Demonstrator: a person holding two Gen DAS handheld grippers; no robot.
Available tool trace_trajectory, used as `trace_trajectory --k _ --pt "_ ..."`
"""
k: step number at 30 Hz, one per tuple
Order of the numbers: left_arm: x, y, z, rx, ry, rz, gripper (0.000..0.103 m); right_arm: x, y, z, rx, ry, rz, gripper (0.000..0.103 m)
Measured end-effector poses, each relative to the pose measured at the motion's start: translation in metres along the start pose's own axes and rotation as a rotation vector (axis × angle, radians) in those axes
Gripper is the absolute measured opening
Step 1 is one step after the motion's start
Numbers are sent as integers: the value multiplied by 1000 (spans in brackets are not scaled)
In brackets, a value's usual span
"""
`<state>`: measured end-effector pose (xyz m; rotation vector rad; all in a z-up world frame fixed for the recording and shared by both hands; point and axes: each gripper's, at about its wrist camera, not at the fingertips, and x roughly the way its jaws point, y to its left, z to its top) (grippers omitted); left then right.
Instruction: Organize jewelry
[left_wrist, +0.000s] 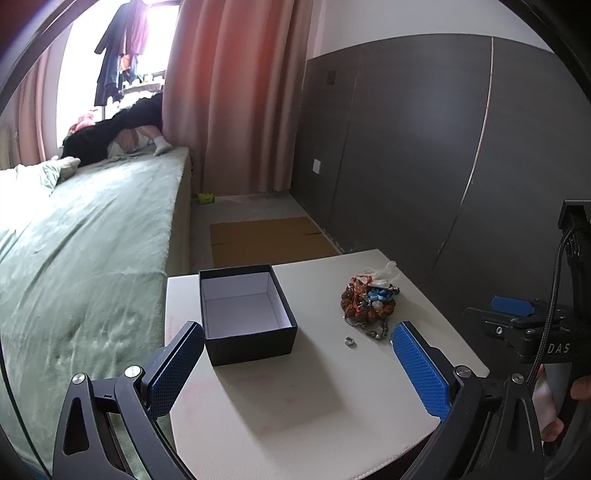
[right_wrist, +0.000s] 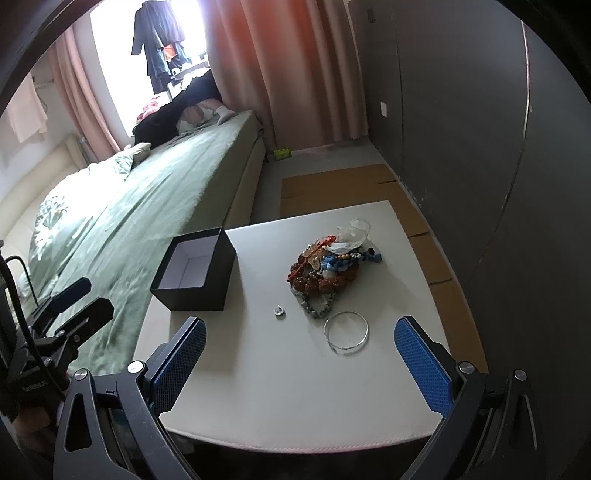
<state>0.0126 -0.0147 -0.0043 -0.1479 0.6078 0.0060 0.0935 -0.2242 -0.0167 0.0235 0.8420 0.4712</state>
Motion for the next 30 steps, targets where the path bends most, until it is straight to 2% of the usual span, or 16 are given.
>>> trace_trajectory --k 30 --pt "-2 0 -1 -1 -5 -2 102 0 2 0 -14 0 -20 103"
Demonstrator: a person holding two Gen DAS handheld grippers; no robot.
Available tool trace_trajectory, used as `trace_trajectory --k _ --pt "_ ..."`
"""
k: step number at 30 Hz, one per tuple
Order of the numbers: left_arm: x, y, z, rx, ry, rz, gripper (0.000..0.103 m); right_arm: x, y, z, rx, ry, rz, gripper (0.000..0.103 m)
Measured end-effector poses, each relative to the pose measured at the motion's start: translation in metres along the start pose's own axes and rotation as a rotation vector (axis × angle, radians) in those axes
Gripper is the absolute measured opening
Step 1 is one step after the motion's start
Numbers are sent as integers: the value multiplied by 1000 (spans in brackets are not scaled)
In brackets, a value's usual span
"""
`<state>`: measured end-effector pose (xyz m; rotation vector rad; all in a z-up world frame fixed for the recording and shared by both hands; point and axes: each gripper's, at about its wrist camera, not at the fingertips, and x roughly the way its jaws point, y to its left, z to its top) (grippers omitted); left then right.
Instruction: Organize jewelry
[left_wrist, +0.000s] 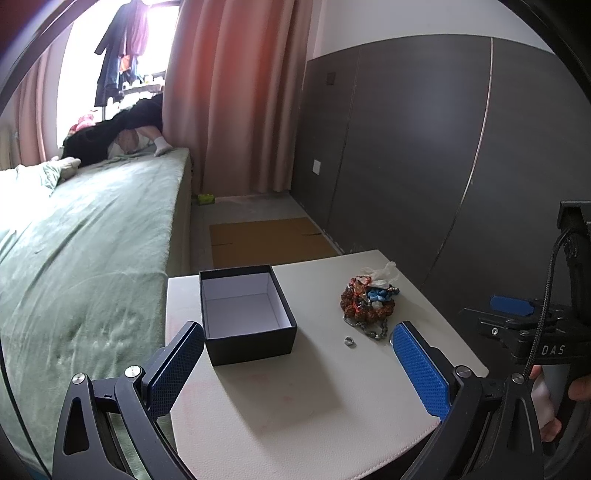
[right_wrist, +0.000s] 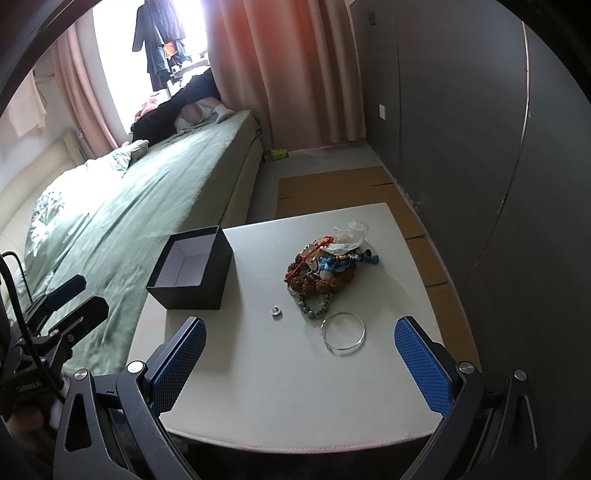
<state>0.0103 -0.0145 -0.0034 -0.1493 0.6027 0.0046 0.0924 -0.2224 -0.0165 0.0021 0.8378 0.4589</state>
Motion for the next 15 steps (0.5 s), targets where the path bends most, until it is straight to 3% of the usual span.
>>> trace_trajectory --k 15 --pt "10 -2 4 -4 10 -13 102 2 -3 3 37 0 6 103"
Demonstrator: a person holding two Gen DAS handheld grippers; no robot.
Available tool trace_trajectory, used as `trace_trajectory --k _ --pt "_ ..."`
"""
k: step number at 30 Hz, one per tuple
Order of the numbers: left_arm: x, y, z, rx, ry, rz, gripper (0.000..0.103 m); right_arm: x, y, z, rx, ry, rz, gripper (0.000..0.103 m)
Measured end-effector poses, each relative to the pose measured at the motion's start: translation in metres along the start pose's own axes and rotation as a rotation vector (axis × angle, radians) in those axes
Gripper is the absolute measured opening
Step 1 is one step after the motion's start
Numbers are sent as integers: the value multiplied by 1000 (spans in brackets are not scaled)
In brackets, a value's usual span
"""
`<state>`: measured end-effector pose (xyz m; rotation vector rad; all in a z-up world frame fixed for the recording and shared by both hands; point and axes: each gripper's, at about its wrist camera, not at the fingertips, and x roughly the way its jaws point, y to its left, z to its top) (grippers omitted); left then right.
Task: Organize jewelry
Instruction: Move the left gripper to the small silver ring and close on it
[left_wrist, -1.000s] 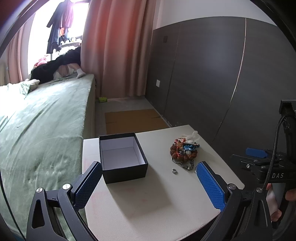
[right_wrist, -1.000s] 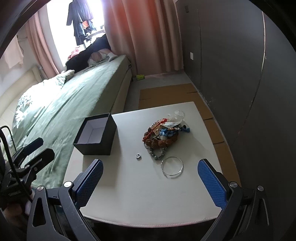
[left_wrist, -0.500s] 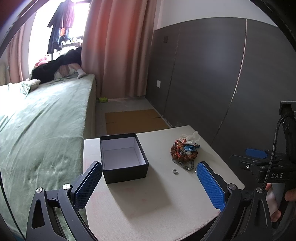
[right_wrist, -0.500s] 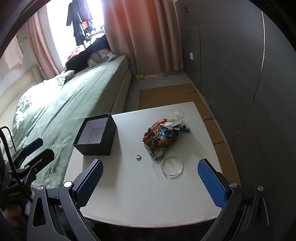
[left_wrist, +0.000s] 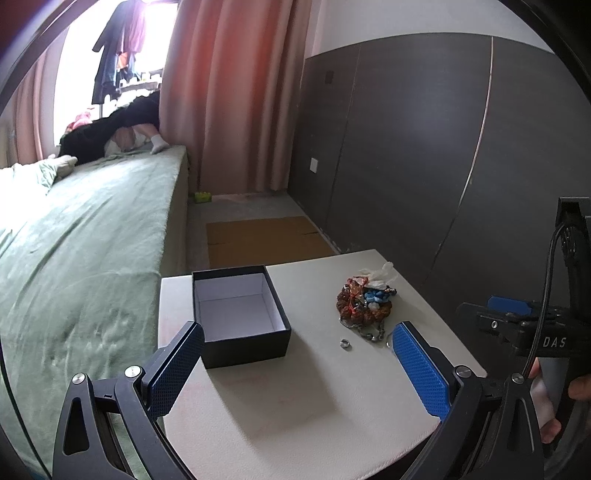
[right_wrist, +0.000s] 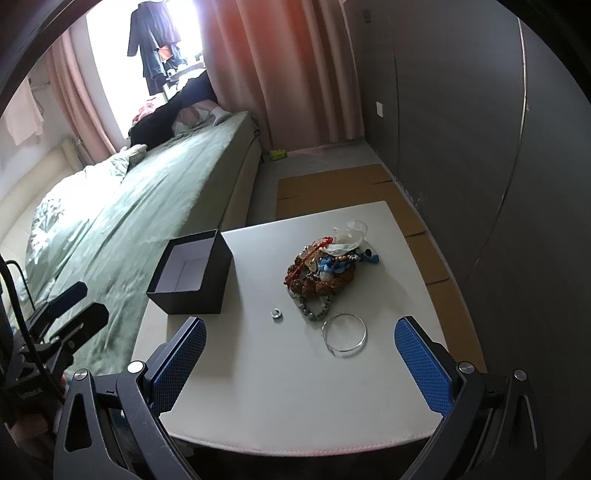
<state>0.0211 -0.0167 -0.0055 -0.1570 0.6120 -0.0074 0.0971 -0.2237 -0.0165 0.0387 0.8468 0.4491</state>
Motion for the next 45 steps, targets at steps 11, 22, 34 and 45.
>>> trace_trajectory --k 11,22,34,45 --pt "37 -9 15 -45 45 -61 93 11 -41 17 178 16 -7 103" --pt "91 -32 12 -50 163 -115 69 26 -80 27 300 36 -21 103" --pt "158 -60 -21 56 351 -58 51 31 -117 26 382 54 -40 103" --pt "186 -59 -33 74 386 -20 37 33 -125 27 396 65 -41 103"
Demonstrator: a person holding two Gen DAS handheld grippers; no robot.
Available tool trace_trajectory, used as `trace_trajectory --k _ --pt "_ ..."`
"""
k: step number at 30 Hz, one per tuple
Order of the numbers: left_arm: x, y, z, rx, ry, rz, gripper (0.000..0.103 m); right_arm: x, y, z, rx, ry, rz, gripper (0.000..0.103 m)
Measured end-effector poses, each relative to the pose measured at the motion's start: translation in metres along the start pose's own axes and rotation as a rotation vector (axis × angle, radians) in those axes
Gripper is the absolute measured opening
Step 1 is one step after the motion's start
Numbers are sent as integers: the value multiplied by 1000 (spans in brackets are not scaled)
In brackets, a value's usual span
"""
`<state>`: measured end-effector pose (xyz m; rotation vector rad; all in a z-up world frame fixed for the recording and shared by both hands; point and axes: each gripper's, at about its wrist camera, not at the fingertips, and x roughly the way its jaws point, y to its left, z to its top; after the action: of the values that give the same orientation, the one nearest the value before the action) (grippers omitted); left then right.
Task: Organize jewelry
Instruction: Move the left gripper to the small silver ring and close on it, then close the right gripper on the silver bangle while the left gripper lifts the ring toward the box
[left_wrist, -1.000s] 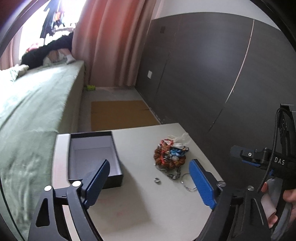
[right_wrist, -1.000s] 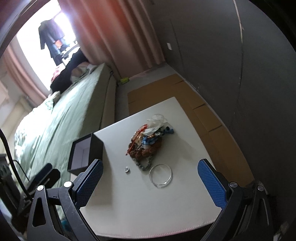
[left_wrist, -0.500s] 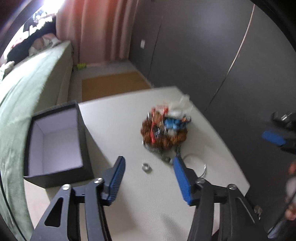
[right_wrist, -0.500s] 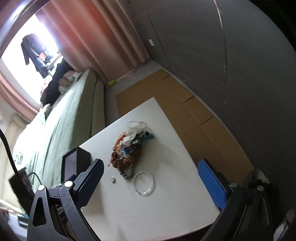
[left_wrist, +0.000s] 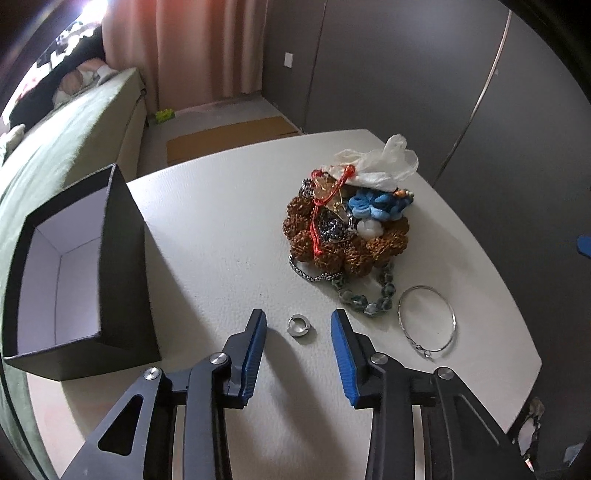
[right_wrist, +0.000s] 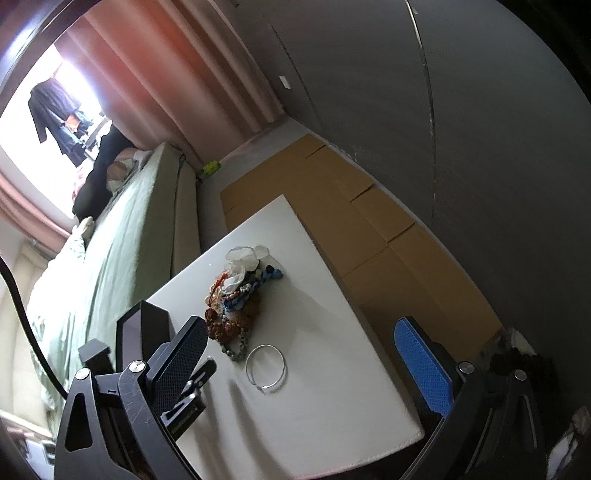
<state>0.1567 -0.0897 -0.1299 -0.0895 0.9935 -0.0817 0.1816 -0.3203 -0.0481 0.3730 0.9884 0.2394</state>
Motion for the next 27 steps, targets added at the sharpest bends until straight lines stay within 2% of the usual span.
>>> trace_trajectory --k 2,4,8,14,16,18,20,22,24,27 --pt "1 -3 1 18 -7 10 32 0 0 0 1 -1 2 103" --pt "3 -7 0 42 -7 8 12 0 -1 0 3 1 2 103" --pt "0 -9 -1 59 -3 -7 12 1 0 -1 4 6 -1 103" --pt "-29 10 9 -2 -75 -31 12 12 12 -5 -41 43 4 102" --pt "-38 18 12 -22 -96 -35 12 19 18 -9 -68 63 2 95" --pt "-48 25 14 -35 -113 -39 12 28 25 -13 -96 94 2 81" --pt "-56 31 15 -47 -131 -44 12 40 32 -17 -128 132 -10 77" --pt "-63 36 14 -57 -145 -47 12 50 38 -22 -153 162 -18 69" --pt "-69 42 14 -66 -155 -49 12 61 44 -27 -179 196 -15 57" --pt "-75 50 13 -77 -168 -47 12 69 53 -33 -216 226 -17 50"
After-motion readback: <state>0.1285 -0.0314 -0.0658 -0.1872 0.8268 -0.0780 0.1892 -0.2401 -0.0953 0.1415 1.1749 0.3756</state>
